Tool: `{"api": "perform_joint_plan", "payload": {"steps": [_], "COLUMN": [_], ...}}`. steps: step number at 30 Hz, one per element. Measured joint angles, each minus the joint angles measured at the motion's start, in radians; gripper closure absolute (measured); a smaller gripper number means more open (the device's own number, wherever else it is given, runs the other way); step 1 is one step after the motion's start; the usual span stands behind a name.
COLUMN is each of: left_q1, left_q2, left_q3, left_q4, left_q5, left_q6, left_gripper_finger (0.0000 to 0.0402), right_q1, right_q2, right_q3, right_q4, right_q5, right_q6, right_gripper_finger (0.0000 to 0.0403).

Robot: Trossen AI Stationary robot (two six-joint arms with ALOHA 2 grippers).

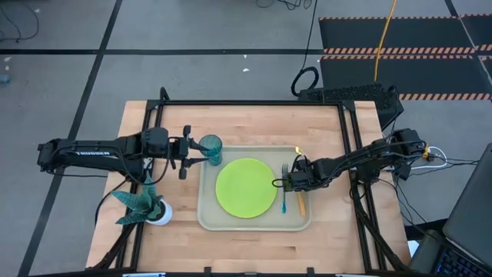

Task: Pick and place plate/cup/fork/spoon on tray
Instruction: Put the yellow spoon on the gray serving tray

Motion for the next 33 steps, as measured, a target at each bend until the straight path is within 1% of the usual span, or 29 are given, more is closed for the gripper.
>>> {"api": "perform_joint_plan", "payload": {"steps": [3, 5, 9, 13, 17, 21, 25, 30, 33], "left_q1": [0.000, 0.000, 0.000, 0.000, 0.000, 0.000, 0.000, 0.000, 0.000], "left_q2": [0.000, 0.000, 0.000, 0.000, 0.000, 0.000, 0.000, 0.000, 0.000], "left_q3": [0.000, 0.000, 0.000, 0.000, 0.000, 0.000, 0.000, -0.001, -0.014], "left_q4": [0.000, 0.000, 0.000, 0.000, 0.000, 0.000, -0.001, -0.001, 0.009], "left_q5": [0.000, 0.000, 0.000, 0.000, 0.000, 0.000, 0.000, 0.000, 0.000], "left_q6": [0.000, 0.000, 0.001, 0.001, 0.001, 0.001, 0.001, 0.001, 0.001], "left_gripper_finger": [0.0254, 0.0254, 0.0254, 0.0254, 0.0254, 0.0254, 0.0254, 0.0254, 0.0254], "right_q1": [0.000, 0.000, 0.001, 0.010, 0.021, 0.028, 0.039, 0.073, 0.092], "right_q2": [0.001, 0.001, 0.002, 0.001, -0.026, -0.081, -0.151, -0.244, -0.282], "right_q3": [0.003, 0.010, 0.011, 0.011, 0.011, 0.012, 0.012, 0.012, 0.013], "right_q4": [0.010, 0.022, 0.047, 0.060, 0.073, 0.125, 0.194, 0.350, 0.455], "right_q5": [0.005, 0.009, 0.010, 0.006, 0.020, 0.111, 0.243, 0.428, 0.481], "right_q6": [-0.025, -0.046, -0.049, -0.049, -0.049, -0.054, -0.096, -0.227, -0.326], "right_gripper_finger": [0.0374, 0.0392, 0.0390, 0.0397, 0.0398, 0.0398, 0.0398, 0.0398, 0.0398]}}
